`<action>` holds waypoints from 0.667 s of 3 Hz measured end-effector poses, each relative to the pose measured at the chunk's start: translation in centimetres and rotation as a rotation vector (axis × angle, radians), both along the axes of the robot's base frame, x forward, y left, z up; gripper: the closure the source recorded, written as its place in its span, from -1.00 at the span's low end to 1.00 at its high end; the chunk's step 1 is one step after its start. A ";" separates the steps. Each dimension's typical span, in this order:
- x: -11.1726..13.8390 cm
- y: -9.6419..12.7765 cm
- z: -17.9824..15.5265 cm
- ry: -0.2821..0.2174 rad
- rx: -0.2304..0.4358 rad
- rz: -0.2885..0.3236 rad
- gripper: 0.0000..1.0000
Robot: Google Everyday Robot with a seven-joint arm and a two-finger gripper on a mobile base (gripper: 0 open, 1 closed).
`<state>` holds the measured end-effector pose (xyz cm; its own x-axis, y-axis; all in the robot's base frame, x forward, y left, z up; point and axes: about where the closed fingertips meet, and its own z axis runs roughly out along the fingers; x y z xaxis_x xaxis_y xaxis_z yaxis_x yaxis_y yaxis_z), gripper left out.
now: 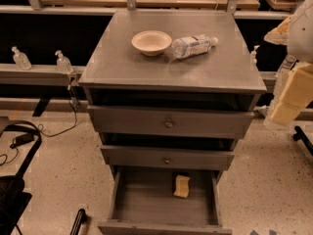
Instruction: Pick sponge from bottom drawer and place on counter
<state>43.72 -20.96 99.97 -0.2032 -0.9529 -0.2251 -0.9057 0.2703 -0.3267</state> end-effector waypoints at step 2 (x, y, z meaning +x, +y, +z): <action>0.6 -0.7 -1.7 0.032 -0.002 -0.021 -1.00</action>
Offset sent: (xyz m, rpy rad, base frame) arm 0.0154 -0.0179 -0.0459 -0.0038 0.0925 -0.0490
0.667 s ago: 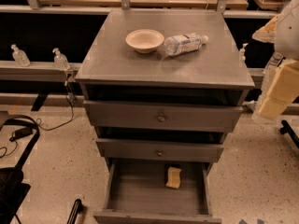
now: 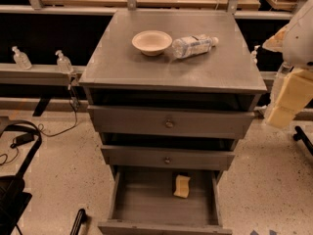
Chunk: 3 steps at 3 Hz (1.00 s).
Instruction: Pick sponge from bottom drawer and place on counter
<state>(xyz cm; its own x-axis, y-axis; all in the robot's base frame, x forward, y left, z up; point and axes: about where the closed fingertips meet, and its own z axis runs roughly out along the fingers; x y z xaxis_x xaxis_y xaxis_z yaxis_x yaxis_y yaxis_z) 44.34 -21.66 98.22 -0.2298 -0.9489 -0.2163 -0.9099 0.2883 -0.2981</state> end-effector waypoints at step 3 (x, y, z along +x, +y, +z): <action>-5.1 -1.7 -17.0 0.055 0.315 0.030 -1.00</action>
Offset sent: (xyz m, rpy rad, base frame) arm 0.0100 -0.0418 -0.1982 1.0753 -0.4154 -0.2028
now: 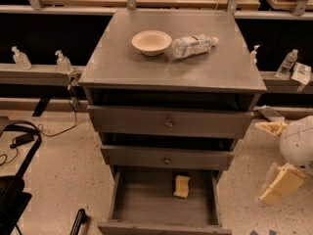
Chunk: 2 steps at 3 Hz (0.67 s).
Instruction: Pick sponge from bottom drawer and place on counter
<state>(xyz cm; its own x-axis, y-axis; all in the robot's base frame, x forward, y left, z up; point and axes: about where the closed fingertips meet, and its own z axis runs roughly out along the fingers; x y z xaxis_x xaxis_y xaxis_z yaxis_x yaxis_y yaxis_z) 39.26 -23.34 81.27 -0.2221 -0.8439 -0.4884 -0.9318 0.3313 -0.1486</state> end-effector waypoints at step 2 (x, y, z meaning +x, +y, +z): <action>0.4 0.0 -0.8 -0.020 0.062 0.008 -1.00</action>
Offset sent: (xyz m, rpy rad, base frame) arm 0.0204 -0.0037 -0.0366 0.2868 -0.0772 0.0410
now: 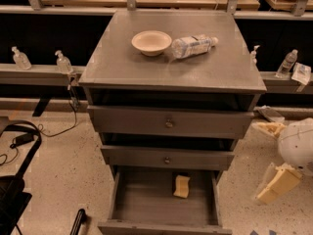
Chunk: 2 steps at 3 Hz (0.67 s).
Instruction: Pick sponge from bottom drawer and place on counter
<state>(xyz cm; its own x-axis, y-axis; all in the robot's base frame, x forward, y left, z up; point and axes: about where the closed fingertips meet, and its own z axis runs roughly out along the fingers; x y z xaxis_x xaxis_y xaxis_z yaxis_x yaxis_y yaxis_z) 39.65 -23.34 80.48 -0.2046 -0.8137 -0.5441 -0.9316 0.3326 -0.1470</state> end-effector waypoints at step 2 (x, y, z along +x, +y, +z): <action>1.7 1.2 -11.5 -0.055 0.327 0.030 -1.00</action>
Offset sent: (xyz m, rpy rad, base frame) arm 0.0242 0.0051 -0.2287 0.5876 -0.0601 0.0262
